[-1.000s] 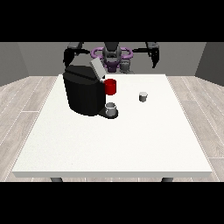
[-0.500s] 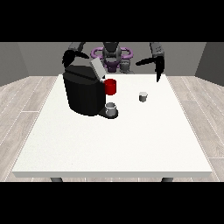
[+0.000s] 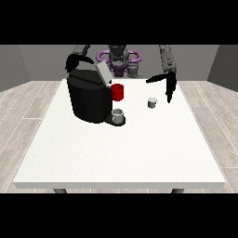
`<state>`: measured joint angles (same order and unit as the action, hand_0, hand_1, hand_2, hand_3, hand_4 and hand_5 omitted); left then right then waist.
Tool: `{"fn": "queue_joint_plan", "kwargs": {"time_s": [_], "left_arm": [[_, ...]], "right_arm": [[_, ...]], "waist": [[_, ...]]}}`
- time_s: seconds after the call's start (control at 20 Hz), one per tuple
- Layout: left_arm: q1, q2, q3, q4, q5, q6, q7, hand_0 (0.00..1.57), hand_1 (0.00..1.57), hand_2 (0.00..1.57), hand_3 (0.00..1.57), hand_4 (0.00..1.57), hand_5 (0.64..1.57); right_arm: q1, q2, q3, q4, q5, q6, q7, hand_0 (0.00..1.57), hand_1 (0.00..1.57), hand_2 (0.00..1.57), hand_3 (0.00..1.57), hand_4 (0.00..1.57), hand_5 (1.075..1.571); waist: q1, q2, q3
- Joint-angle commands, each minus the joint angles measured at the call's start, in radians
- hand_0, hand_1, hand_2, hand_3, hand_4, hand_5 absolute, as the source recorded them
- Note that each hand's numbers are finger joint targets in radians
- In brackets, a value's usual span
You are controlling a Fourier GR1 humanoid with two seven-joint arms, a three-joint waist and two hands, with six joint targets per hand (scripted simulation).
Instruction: Insert the coffee pod into the coffee machine and close the lid
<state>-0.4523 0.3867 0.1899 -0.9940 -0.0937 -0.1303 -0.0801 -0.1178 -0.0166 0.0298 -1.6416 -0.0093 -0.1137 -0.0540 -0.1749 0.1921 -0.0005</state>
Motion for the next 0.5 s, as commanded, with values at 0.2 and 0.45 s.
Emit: {"fn": "queue_joint_plan", "kwargs": {"time_s": [0.2,0.45], "left_arm": [[-0.017,0.0,-0.071,0.129,-0.128,0.026,-0.059,0.0,0.0,0.0,0.0,0.0,1.571],[-0.077,-0.028,-0.112,0.161,-0.191,0.06,-0.029,0.1,0.1,0.5,0.0,0.0,1.571]], "right_arm": [[0.009,0.004,-0.002,0.066,0.023,-0.016,0.005,0.0,0.0,0.0,0.0,0.36,1.571],[-0.105,-0.044,-0.078,0.147,-0.001,-0.017,0.071,0.0,0.0,0.0,0.0,0.37,1.571]], "waist": [[0.023,-0.014,0.0002],[0.043,0.008,0.0002]]}}
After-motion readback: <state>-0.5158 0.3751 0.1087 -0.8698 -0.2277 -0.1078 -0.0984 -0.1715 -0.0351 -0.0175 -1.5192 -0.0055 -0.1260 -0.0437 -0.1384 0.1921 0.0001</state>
